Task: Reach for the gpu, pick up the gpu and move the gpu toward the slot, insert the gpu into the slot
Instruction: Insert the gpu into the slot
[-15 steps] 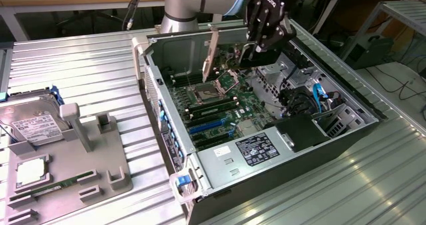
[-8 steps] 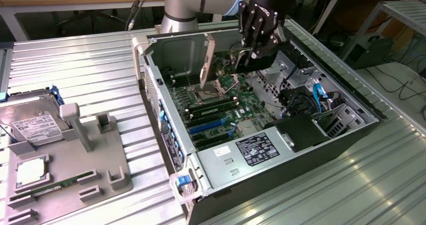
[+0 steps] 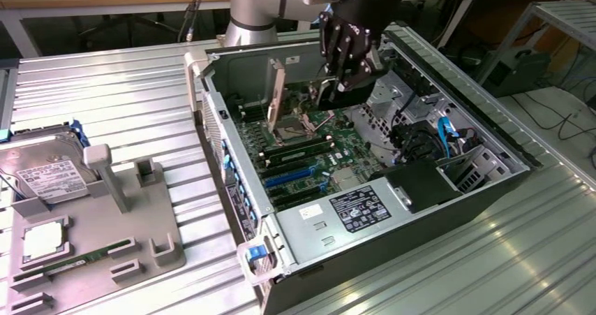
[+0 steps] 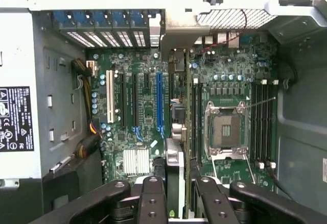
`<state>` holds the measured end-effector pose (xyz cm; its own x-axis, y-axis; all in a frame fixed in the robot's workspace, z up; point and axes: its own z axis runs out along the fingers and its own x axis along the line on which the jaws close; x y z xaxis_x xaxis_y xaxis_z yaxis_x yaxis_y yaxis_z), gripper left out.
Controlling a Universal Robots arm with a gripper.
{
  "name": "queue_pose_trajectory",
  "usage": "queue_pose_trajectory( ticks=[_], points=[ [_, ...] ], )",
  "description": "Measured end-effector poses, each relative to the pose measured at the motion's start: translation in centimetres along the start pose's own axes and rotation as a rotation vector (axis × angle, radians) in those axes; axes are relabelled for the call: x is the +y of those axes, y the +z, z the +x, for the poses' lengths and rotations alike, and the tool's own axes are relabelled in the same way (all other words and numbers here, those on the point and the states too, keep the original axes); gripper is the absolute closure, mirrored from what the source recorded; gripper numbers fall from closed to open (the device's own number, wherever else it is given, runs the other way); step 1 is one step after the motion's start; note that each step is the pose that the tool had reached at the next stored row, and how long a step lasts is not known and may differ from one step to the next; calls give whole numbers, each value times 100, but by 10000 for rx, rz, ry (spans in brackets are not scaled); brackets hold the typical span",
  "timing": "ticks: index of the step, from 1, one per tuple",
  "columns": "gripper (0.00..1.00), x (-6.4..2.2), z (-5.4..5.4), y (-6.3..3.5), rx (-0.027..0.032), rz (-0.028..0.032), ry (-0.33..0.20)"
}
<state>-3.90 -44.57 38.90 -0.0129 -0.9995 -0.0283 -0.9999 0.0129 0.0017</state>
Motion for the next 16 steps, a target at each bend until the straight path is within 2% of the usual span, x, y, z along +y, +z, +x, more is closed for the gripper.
queue_pose_trajectory(
  ticks=[2, 3, 7, 13, 16],
  points=[
    [73, 1, 0, 5, -5, 202, -6],
    [73, 9, 1, 15, -10, 279, -8],
    [73, 89, 4, 108, -8, 284, -6],
    [73, 119, 8, 230, -1, 293, 336],
    [73, 204, 10, 280, -2, 289, 336]
  ],
)
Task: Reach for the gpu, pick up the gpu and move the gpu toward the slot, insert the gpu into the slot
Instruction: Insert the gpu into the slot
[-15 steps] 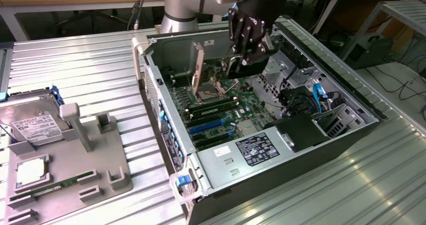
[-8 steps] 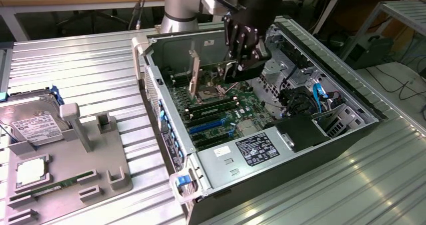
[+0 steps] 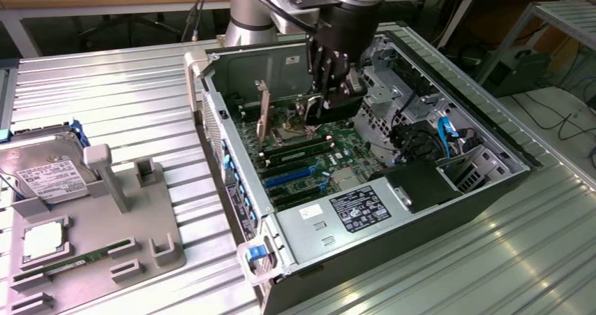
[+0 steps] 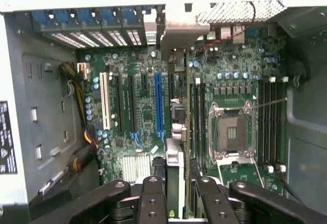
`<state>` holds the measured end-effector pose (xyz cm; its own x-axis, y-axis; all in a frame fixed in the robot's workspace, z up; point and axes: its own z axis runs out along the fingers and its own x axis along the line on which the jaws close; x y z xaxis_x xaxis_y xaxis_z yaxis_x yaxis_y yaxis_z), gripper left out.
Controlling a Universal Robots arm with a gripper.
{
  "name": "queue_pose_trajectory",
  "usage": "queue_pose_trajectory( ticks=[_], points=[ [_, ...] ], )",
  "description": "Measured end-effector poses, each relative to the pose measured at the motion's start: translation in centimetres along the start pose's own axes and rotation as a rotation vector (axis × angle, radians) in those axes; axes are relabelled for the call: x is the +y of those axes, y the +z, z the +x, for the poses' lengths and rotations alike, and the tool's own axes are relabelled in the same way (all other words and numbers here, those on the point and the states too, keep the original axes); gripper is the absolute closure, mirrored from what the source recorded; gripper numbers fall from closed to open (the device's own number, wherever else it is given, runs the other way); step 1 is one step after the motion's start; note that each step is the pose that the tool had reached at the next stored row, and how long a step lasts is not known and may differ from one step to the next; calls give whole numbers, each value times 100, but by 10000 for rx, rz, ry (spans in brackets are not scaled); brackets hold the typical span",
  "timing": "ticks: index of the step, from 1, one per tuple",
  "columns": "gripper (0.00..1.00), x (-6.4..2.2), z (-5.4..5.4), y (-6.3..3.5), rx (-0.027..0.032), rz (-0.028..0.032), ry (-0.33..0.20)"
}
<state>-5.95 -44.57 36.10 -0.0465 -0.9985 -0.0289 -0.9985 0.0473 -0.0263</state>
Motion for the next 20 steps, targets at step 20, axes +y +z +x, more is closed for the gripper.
queue_pose_trajectory(
  ticks=[20],
  points=[
    [73, 150, 157, 253, 3, -3, -1]
  ],
)
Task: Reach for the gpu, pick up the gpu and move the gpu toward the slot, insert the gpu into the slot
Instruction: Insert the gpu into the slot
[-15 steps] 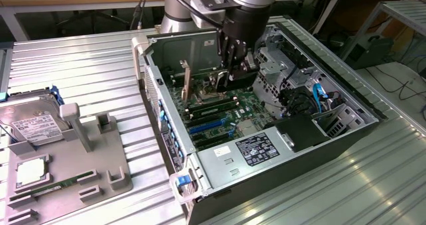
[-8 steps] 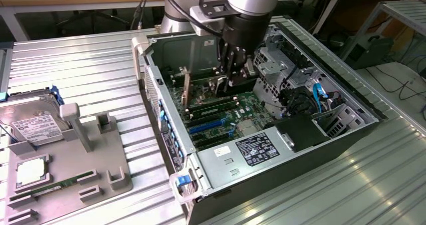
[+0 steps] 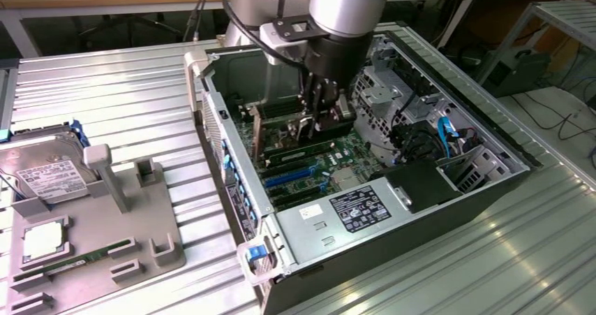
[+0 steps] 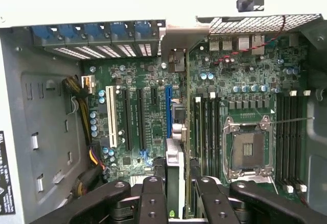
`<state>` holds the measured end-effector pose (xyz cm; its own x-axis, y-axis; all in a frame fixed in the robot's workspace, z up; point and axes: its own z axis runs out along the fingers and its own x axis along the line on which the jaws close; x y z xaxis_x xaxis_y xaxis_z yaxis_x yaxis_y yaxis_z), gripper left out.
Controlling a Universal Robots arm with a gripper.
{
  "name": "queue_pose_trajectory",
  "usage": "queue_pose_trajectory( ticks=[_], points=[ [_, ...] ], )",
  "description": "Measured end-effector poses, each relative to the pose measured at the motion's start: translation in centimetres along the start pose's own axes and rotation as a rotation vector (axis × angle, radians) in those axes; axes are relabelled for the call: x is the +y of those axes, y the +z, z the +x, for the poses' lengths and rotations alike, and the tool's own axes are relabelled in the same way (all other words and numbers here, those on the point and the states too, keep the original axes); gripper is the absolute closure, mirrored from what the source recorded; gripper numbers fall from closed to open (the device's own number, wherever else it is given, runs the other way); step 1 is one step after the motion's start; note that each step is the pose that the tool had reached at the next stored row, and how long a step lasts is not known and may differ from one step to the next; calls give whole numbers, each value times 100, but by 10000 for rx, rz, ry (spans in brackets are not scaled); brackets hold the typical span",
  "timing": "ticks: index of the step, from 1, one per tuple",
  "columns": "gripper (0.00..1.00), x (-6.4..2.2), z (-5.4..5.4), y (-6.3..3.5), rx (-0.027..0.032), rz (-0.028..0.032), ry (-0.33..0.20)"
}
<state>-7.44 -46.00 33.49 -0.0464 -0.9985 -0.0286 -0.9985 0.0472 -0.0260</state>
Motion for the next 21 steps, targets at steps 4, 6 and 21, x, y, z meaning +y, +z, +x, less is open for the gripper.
queue_pose_trajectory(
  ticks=[4, 6, 21],
  points=[
    [73, 17, 27, 126, 0, -6, 1],
    [73, 36, 32, 190, 1, -7, -1],
    [73, 60, 129, 443, -4, -77, 3]
  ],
)
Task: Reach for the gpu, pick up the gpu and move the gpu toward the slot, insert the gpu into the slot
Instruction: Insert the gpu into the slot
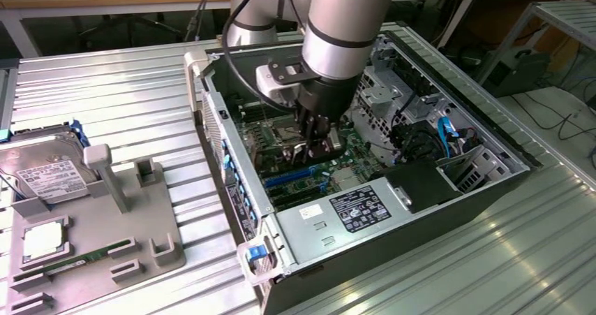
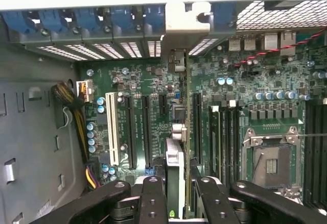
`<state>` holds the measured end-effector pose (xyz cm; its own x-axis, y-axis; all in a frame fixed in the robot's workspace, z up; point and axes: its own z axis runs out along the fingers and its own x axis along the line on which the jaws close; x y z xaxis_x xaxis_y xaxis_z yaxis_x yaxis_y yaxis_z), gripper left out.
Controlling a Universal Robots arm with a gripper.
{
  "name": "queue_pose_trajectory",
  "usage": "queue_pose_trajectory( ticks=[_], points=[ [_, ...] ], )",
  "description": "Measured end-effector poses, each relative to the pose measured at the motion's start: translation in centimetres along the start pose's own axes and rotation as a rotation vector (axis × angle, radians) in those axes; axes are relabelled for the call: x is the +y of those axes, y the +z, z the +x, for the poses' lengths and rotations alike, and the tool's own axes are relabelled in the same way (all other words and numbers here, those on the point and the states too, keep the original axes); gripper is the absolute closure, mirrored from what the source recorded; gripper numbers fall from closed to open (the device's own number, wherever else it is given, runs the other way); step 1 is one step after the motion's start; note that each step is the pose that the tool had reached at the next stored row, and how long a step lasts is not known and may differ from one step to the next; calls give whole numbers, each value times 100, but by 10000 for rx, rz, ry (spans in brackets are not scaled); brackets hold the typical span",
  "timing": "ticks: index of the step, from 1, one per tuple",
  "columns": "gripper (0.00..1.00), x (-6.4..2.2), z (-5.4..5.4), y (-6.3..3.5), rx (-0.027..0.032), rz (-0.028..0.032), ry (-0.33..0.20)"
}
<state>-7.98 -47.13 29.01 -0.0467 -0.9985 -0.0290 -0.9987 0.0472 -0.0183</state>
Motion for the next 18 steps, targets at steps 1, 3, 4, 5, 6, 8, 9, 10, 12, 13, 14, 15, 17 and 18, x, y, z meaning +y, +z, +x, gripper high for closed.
queue_pose_trajectory(
  ticks=[1, 3, 4, 5, 6, 8, 9, 10, 12, 13, 14, 15, 17, 18],
  points=[
    [73, 2, 1, 9, 1, -5, 0],
    [73, 3, 1, 28, 3, -14, 0],
    [73, 2, -2, 39, 3, -21, 0],
    [73, 4, -15, 50, 6, -29, 1],
    [73, 4, -25, 57, 6, -33, 1],
    [73, 4, -31, 65, 5, -39, 0],
    [73, 4, -31, 65, 5, -40, 0],
    [73, 5, -30, 66, 3, -40, 0],
    [73, 18, -29, 70, 4, -40, 1],
    [73, 22, -28, 74, 3, -39, 1],
    [73, 23, -28, 83, 3, -45, 0],
    [73, 24, -28, 99, 4, -66, 1],
    [73, 24, -27, 129, 8, -134, 2],
    [73, 25, -27, 139, 9, -160, 4]
  ],
)
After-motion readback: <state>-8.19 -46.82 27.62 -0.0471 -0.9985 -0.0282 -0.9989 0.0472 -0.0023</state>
